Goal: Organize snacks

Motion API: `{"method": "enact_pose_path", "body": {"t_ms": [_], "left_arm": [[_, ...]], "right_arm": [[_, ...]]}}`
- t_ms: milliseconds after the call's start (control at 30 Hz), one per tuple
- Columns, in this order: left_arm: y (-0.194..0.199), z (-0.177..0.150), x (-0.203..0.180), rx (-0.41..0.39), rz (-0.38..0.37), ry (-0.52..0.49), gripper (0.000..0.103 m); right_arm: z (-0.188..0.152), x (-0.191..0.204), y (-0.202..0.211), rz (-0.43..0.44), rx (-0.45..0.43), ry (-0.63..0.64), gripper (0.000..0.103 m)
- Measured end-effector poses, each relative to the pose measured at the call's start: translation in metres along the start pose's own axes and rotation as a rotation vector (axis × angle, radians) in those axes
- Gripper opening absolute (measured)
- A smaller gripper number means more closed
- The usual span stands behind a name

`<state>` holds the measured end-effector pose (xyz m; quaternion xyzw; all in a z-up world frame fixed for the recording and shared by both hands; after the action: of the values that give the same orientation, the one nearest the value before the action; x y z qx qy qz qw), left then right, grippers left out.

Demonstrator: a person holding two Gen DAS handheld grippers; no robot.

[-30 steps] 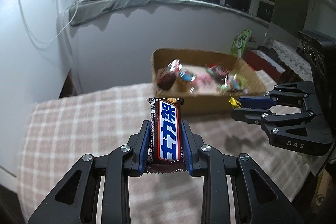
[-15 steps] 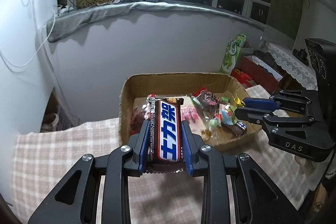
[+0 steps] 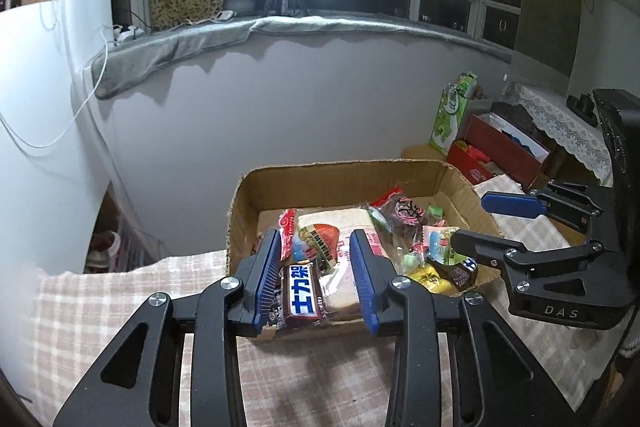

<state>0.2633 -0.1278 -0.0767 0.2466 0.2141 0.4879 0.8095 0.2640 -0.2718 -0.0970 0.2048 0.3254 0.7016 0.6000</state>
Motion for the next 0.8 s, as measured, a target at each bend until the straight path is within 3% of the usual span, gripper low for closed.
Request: {"method": "enact_pose_path", "body": {"t_ms": [267,333,533,633,700,800], "left_arm": [[0.016,0.002,-0.003,-0.024,-0.002,0.006,0.034],[0.019,0.002,-0.003,-0.029,-0.001,0.011,0.039],[0.032,0.000,-0.006,-0.049,0.003,0.015,0.043],[0.040,-0.003,-0.006,-0.060,0.007,0.024,0.054],[0.046,-0.005,-0.007,-0.073,0.016,0.026,0.057],[0.055,-0.008,-0.007,-0.088,0.031,0.032,0.064]], "right_arm": [[0.000,0.003,0.014,0.000,-0.013,-0.006,0.057],[-0.001,0.004,0.019,-0.003,-0.018,-0.009,0.057],[-0.006,0.006,0.032,-0.013,-0.038,-0.018,0.067],[-0.009,0.006,0.040,-0.014,-0.047,-0.028,0.069],[-0.011,0.005,0.047,-0.013,-0.060,-0.043,0.079],[-0.014,0.004,0.058,-0.014,-0.085,-0.063,0.083]]}}
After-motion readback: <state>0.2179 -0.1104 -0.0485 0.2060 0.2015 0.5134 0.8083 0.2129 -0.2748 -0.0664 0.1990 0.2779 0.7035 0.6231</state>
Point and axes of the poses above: each gripper's, at about its wrist camera, not at the fingertips, and y roughly against the way its jaws point, x to its left, z to its top, the point moved 7 cm from there along -y, roughly the way its jaws point, and after that the axes turned 6 degrees about -z, right-handed, at the moved point
